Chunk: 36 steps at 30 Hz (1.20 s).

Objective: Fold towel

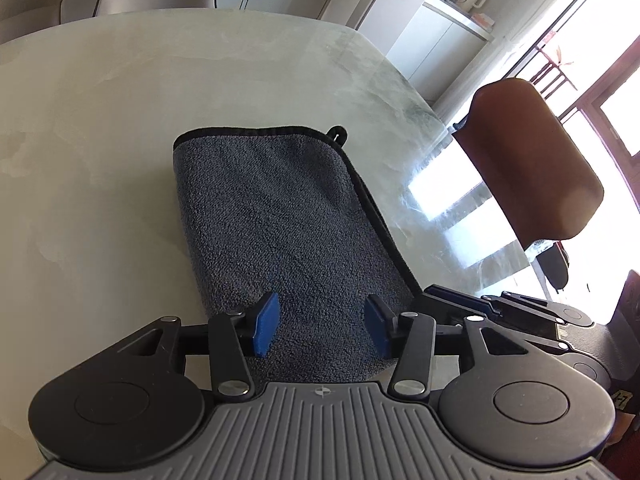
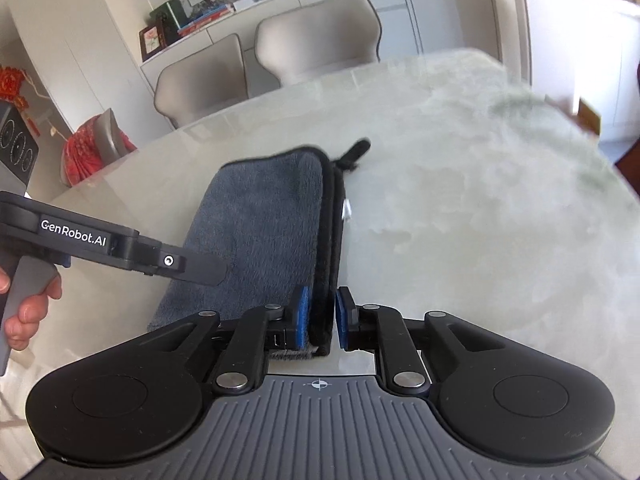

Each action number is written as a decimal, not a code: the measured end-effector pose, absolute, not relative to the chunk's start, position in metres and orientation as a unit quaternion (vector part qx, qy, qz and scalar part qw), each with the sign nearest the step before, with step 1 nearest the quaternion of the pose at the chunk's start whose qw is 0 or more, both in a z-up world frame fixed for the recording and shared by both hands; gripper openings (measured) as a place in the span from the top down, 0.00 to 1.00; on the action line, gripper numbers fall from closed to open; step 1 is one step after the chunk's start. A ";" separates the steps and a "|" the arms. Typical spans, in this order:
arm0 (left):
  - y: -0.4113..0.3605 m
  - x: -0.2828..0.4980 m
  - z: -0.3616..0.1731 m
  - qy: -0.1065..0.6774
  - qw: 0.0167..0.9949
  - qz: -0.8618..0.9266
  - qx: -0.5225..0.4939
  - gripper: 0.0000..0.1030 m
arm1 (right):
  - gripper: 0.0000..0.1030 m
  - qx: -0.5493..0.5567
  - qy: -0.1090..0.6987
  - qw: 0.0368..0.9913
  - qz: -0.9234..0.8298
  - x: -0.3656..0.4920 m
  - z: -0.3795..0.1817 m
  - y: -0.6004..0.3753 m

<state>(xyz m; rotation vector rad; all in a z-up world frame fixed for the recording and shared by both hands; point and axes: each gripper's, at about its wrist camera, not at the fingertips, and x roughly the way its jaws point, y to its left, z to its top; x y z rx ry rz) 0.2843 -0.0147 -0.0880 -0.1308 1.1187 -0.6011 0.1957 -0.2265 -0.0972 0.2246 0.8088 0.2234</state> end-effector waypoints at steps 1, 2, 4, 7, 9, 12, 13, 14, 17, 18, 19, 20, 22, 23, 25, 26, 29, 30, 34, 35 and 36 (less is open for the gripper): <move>-0.016 0.283 -0.090 0.524 0.801 -0.282 -0.061 0.50 | 0.85 0.104 0.385 0.911 0.108 0.195 -0.096 -0.225; -0.016 0.283 -0.092 0.525 0.801 -0.282 -0.058 0.50 | 0.85 0.100 0.374 0.915 0.115 0.195 -0.094 -0.224; -0.017 0.281 -0.093 0.524 0.802 -0.282 -0.057 0.50 | 0.85 0.105 0.375 0.910 0.140 0.198 -0.094 -0.223; -0.013 0.285 -0.088 0.517 0.806 -0.281 -0.071 0.50 | 0.85 0.089 0.377 0.909 0.152 0.207 -0.094 -0.218; -0.010 0.288 -0.082 0.507 0.812 -0.279 -0.073 0.50 | 0.85 0.073 0.367 0.916 0.149 0.221 -0.092 -0.219; -0.005 0.294 -0.078 0.500 0.819 -0.273 -0.074 0.49 | 0.85 0.098 0.361 0.915 0.149 0.249 -0.094 -0.226; -0.003 0.295 -0.077 0.499 0.820 -0.271 -0.074 0.49 | 0.85 0.106 0.363 0.914 0.148 0.258 -0.096 -0.228; -0.003 0.296 -0.077 0.500 0.820 -0.269 -0.074 0.49 | 0.85 0.115 0.365 0.912 0.148 0.267 -0.098 -0.230; -0.002 0.298 -0.079 0.501 0.819 -0.268 -0.075 0.49 | 0.85 0.130 0.371 0.908 0.146 0.287 -0.105 -0.232; -0.001 0.298 -0.080 0.503 0.818 -0.268 -0.077 0.49 | 0.85 0.130 0.375 0.906 0.148 0.292 -0.107 -0.231; -0.001 0.299 -0.081 0.505 0.817 -0.268 -0.078 0.49 | 0.85 0.129 0.378 0.905 0.149 0.295 -0.110 -0.229; -0.002 0.299 -0.082 0.506 0.816 -0.267 -0.078 0.49 | 0.85 0.124 0.384 0.903 0.149 0.299 -0.113 -0.227; -0.003 0.300 -0.084 0.509 0.815 -0.266 -0.077 0.49 | 0.85 0.120 0.391 0.901 0.148 0.302 -0.118 -0.224; -0.003 0.301 -0.085 0.509 0.815 -0.266 -0.077 0.49 | 0.85 0.120 0.391 0.901 0.146 0.302 -0.119 -0.224; -0.001 0.301 -0.085 0.509 0.815 -0.266 -0.079 0.49 | 0.83 0.125 0.391 0.900 0.145 0.302 -0.120 -0.226; -0.001 0.301 -0.085 0.509 0.815 -0.266 -0.079 0.49 | 0.80 0.129 0.393 0.899 0.143 0.302 -0.121 -0.227; -0.001 0.303 -0.086 0.509 0.815 -0.266 -0.077 0.48 | 0.70 0.137 0.401 0.895 0.137 0.304 -0.123 -0.227; -0.002 0.304 -0.087 0.510 0.815 -0.264 -0.078 0.48 | 0.70 0.139 0.402 0.895 0.137 0.303 -0.125 -0.226; -0.006 0.305 -0.088 0.511 0.815 -0.265 -0.077 0.48 | 0.72 0.123 0.389 0.903 0.137 0.300 -0.122 -0.222; -0.007 0.306 -0.088 0.510 0.815 -0.265 -0.076 0.48 | 0.72 0.119 0.385 0.905 0.135 0.299 -0.120 -0.222; -0.007 0.306 -0.089 0.510 0.815 -0.265 -0.075 0.48 | 0.72 0.116 0.381 0.908 0.133 0.299 -0.118 -0.222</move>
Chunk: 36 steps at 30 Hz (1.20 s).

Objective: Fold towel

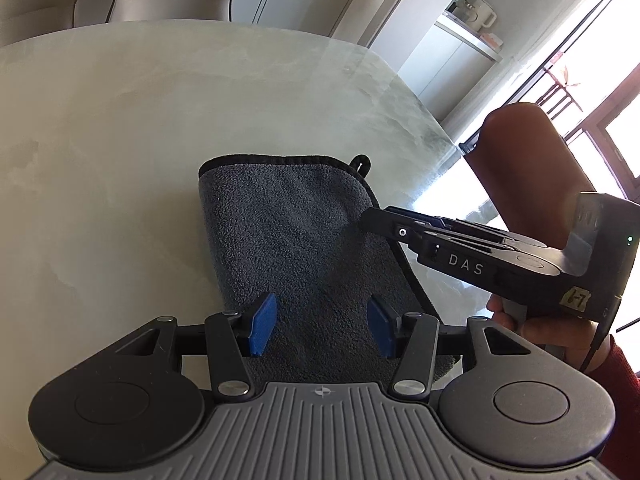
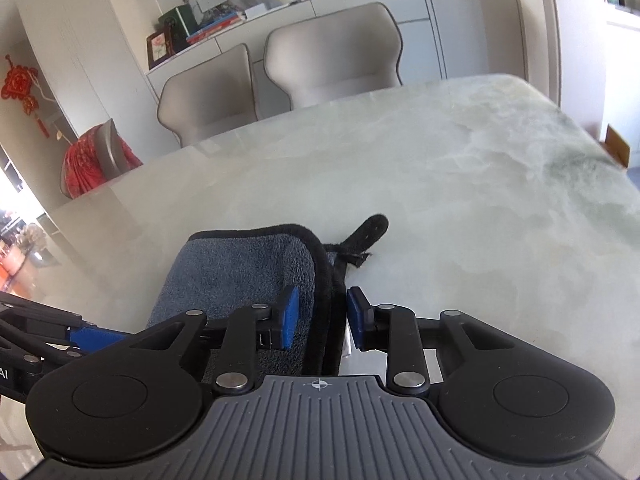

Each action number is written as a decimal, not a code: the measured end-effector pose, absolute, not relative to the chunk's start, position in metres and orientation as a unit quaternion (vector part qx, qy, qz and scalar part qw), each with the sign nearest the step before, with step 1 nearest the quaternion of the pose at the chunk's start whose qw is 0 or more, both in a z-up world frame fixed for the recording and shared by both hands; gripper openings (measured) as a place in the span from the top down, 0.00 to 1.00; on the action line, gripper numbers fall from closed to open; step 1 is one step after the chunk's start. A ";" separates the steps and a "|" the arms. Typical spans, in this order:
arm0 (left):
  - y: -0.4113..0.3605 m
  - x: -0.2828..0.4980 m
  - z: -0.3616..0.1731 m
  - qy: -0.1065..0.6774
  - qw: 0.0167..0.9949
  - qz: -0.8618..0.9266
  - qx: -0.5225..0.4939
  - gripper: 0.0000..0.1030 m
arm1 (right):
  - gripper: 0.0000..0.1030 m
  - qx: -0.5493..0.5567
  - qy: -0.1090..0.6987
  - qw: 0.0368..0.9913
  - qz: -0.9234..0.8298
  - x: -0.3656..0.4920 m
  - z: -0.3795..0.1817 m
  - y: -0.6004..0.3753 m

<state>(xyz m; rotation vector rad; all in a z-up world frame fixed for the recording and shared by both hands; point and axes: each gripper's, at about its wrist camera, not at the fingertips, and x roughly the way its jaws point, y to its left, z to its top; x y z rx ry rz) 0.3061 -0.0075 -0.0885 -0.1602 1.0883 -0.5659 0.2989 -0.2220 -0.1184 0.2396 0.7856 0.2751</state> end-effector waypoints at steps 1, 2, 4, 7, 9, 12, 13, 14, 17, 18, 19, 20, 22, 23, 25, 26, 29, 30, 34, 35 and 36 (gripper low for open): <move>-0.008 0.307 -0.088 0.509 0.815 -0.265 -0.075 0.48 | 0.72 0.114 0.378 0.909 0.133 0.299 -0.117 -0.222; -0.008 0.307 -0.089 0.509 0.816 -0.265 -0.076 0.48 | 0.72 0.114 0.378 0.908 0.138 0.299 -0.116 -0.222; -0.009 0.309 -0.089 0.509 0.816 -0.263 -0.076 0.48 | 0.72 0.113 0.379 0.907 0.147 0.300 -0.114 -0.221; -0.010 0.310 -0.089 0.508 0.817 -0.262 -0.075 0.48 | 0.74 0.098 0.385 0.904 0.155 0.302 -0.116 -0.215; -0.010 0.310 -0.089 0.508 0.817 -0.261 -0.075 0.47 | 0.87 0.091 0.384 0.906 0.151 0.302 -0.116 -0.213; -0.010 0.310 -0.089 0.509 0.817 -0.259 -0.076 0.47 | 0.90 0.099 0.384 0.905 0.154 0.301 -0.116 -0.216; -0.010 0.310 -0.089 0.509 0.817 -0.258 -0.076 0.47 | 0.90 0.102 0.382 0.905 0.154 0.300 -0.115 -0.217; -0.010 0.310 -0.090 0.510 0.817 -0.257 -0.077 0.47 | 0.90 0.103 0.379 0.907 0.152 0.298 -0.114 -0.218; -0.011 0.310 -0.089 0.509 0.818 -0.257 -0.079 0.47 | 0.91 0.108 0.369 0.912 0.142 0.291 -0.109 -0.222; -0.012 0.310 -0.088 0.508 0.818 -0.258 -0.077 0.47 | 0.90 0.111 0.367 0.914 0.136 0.288 -0.108 -0.223; -0.014 0.311 -0.088 0.507 0.819 -0.259 -0.076 0.47 | 0.90 0.112 0.369 0.913 0.133 0.288 -0.109 -0.224; -0.016 0.311 -0.088 0.507 0.819 -0.259 -0.074 0.45 | 0.90 0.114 0.374 0.911 0.131 0.289 -0.111 -0.225; -0.019 0.312 -0.089 0.507 0.819 -0.259 -0.070 0.43 | 0.89 0.116 0.384 0.907 0.127 0.291 -0.117 -0.224; -0.020 0.313 -0.090 0.507 0.819 -0.259 -0.068 0.43 | 0.88 0.115 0.384 0.907 0.125 0.292 -0.119 -0.224; -0.021 0.313 -0.090 0.507 0.819 -0.260 -0.066 0.43 | 0.87 0.111 0.380 0.910 0.122 0.291 -0.118 -0.224; -0.021 0.313 -0.089 0.506 0.820 -0.260 -0.066 0.43 | 0.87 0.108 0.374 0.914 0.117 0.290 -0.114 -0.224; -0.022 0.316 -0.087 0.499 0.823 -0.263 -0.067 0.43 | 0.86 0.111 0.351 0.920 0.132 0.283 -0.101 -0.224; -0.024 0.318 -0.086 0.497 0.824 -0.264 -0.067 0.43 | 0.86 0.114 0.346 0.920 0.144 0.281 -0.097 -0.223; -0.029 0.323 -0.091 0.502 0.822 -0.265 -0.057 0.42 | 0.86 0.097 0.370 0.907 0.177 0.280 -0.103 -0.213; -0.030 0.323 -0.093 0.505 0.821 -0.263 -0.053 0.42 | 0.87 0.086 0.385 0.902 0.173 0.282 -0.108 -0.211; -0.031 0.323 -0.095 0.506 0.821 -0.261 -0.049 0.42 | 0.87 0.086 0.388 0.901 0.173 0.281 -0.112 -0.212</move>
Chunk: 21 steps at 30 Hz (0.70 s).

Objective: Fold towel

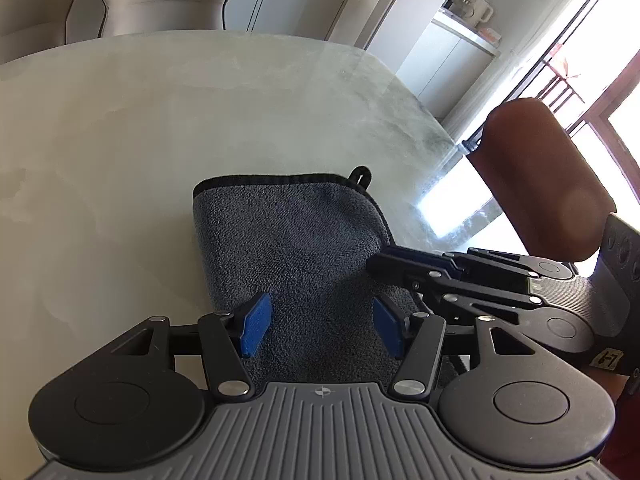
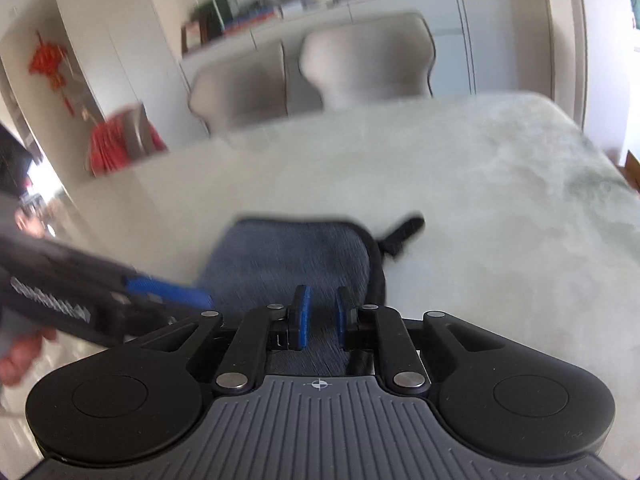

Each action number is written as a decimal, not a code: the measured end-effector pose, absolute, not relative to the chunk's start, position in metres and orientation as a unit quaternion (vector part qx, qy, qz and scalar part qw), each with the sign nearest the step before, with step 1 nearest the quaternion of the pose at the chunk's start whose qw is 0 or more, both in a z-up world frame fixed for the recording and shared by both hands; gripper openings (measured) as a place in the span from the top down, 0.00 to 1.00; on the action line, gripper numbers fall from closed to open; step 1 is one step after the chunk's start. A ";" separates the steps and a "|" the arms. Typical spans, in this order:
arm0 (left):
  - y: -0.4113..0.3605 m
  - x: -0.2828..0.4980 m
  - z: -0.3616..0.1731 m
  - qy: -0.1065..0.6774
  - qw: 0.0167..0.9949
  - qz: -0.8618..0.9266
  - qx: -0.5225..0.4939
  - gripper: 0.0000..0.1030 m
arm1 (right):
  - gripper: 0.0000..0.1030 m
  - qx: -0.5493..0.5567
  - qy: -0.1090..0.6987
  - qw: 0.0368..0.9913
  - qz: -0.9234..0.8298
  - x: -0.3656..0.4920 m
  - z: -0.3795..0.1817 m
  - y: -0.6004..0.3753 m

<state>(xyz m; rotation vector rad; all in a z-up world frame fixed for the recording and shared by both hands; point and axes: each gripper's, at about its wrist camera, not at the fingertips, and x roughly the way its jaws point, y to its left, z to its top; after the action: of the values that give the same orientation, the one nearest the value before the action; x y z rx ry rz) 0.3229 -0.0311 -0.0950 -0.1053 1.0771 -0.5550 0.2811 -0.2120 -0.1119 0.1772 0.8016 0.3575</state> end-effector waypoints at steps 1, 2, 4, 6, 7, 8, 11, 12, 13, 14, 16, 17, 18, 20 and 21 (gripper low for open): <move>-0.032 0.321 -0.095 0.504 0.823 -0.259 -0.046 0.42 | 0.87 0.087 0.389 0.901 0.172 0.281 -0.115 -0.213; -0.032 0.318 -0.094 0.501 0.825 -0.257 -0.042 0.42 | 0.87 0.093 0.390 0.900 0.172 0.280 -0.114 -0.215; -0.034 0.309 -0.088 0.491 0.834 -0.251 -0.030 0.42 | 0.84 0.091 0.385 0.903 0.168 0.275 -0.105 -0.217; -0.036 0.298 -0.083 0.479 0.843 -0.244 -0.018 0.42 | 0.77 0.082 0.382 0.904 0.172 0.268 -0.099 -0.216; -0.037 0.292 -0.081 0.473 0.847 -0.240 -0.013 0.42 | 0.71 0.081 0.382 0.903 0.177 0.261 -0.096 -0.215; -0.038 0.287 -0.079 0.470 0.850 -0.237 -0.011 0.41 | 0.71 0.083 0.385 0.901 0.181 0.257 -0.095 -0.215; -0.040 0.274 -0.080 0.468 0.855 -0.224 -0.009 0.34 | 0.71 0.073 0.406 0.891 0.192 0.243 -0.102 -0.210; -0.041 0.271 -0.083 0.473 0.854 -0.218 -0.007 0.34 | 0.71 0.066 0.406 0.891 0.190 0.240 -0.105 -0.208; -0.043 0.270 -0.086 0.476 0.852 -0.215 -0.005 0.34 | 0.71 0.058 0.404 0.893 0.189 0.238 -0.108 -0.207; -0.043 0.269 -0.089 0.479 0.852 -0.211 -0.004 0.34 | 0.72 0.053 0.399 0.896 0.186 0.236 -0.108 -0.206; -0.040 0.267 -0.089 0.480 0.854 -0.200 -0.006 0.34 | 0.72 0.054 0.401 0.897 0.180 0.237 -0.106 -0.207; -0.039 0.266 -0.088 0.478 0.856 -0.194 -0.006 0.34 | 0.71 0.055 0.402 0.897 0.176 0.237 -0.101 -0.207; -0.039 0.264 -0.083 0.473 0.861 -0.188 -0.002 0.34 | 0.71 0.049 0.396 0.901 0.171 0.234 -0.095 -0.207; -0.038 0.259 -0.074 0.462 0.868 -0.185 0.003 0.34 | 0.67 0.037 0.388 0.907 0.163 0.230 -0.085 -0.207; -0.038 0.256 -0.069 0.456 0.871 -0.182 0.004 0.34 | 0.65 0.031 0.384 0.909 0.157 0.226 -0.079 -0.207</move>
<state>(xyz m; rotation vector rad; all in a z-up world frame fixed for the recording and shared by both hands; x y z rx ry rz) 0.2560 -0.0378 -0.0689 0.0090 0.9533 -0.3813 0.2257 -0.2068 -0.0793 0.0639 0.7915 0.3242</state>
